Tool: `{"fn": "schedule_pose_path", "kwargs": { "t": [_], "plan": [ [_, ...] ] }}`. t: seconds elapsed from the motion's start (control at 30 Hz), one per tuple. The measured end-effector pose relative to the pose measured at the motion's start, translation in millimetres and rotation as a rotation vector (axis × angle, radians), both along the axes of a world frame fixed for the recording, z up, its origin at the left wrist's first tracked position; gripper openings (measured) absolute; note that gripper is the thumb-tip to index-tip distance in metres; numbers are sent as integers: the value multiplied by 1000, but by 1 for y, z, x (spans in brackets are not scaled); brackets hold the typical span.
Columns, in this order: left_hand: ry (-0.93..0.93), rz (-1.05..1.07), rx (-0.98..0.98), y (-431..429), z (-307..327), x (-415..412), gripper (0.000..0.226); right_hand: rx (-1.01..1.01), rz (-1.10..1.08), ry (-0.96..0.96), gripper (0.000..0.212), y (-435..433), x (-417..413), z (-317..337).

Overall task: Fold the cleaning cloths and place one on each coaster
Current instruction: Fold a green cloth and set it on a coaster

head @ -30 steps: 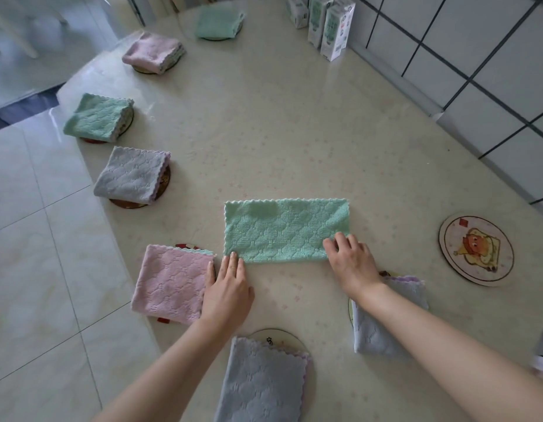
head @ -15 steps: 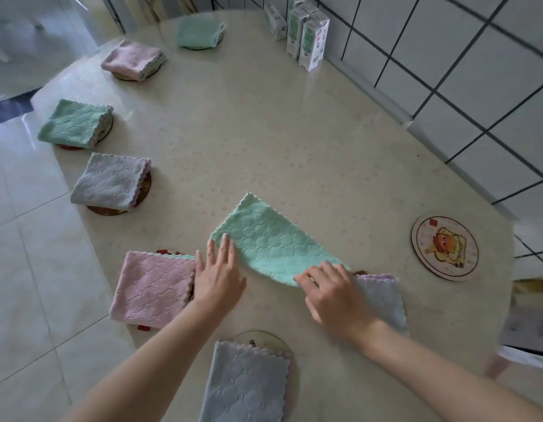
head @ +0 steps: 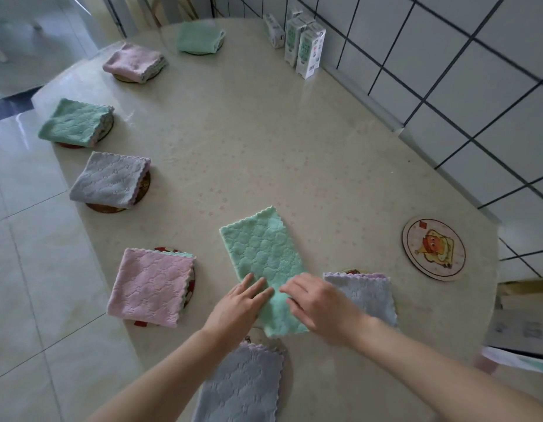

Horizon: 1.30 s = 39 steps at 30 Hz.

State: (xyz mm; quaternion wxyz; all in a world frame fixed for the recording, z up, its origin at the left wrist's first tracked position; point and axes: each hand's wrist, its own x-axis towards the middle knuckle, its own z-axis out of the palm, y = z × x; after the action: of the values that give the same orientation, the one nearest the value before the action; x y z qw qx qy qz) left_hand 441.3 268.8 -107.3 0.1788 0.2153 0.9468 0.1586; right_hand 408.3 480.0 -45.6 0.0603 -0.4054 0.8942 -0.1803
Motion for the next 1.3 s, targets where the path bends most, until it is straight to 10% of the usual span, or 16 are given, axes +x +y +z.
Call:
{"fn": "schedule_pose_path", "kwargs": {
  "t": [0.2, 0.57, 0.87, 1.3],
  "plan": [
    [-43, -149, 118, -38, 3, -3, 62, 262, 175, 43, 61, 25, -28, -35],
    [-161, 250, 262, -43, 29, -15, 44, 195, 188, -2, 56, 24, -27, -63],
    [-563, 852, 381, -30, 23, -74, 36, -240, -628, -648, 31, -6, -58, -53],
    [-504, 985, 551, -30, 6, -60, 25, -106, -769, -581, 31, -18, -65, -58]
  ]
}}
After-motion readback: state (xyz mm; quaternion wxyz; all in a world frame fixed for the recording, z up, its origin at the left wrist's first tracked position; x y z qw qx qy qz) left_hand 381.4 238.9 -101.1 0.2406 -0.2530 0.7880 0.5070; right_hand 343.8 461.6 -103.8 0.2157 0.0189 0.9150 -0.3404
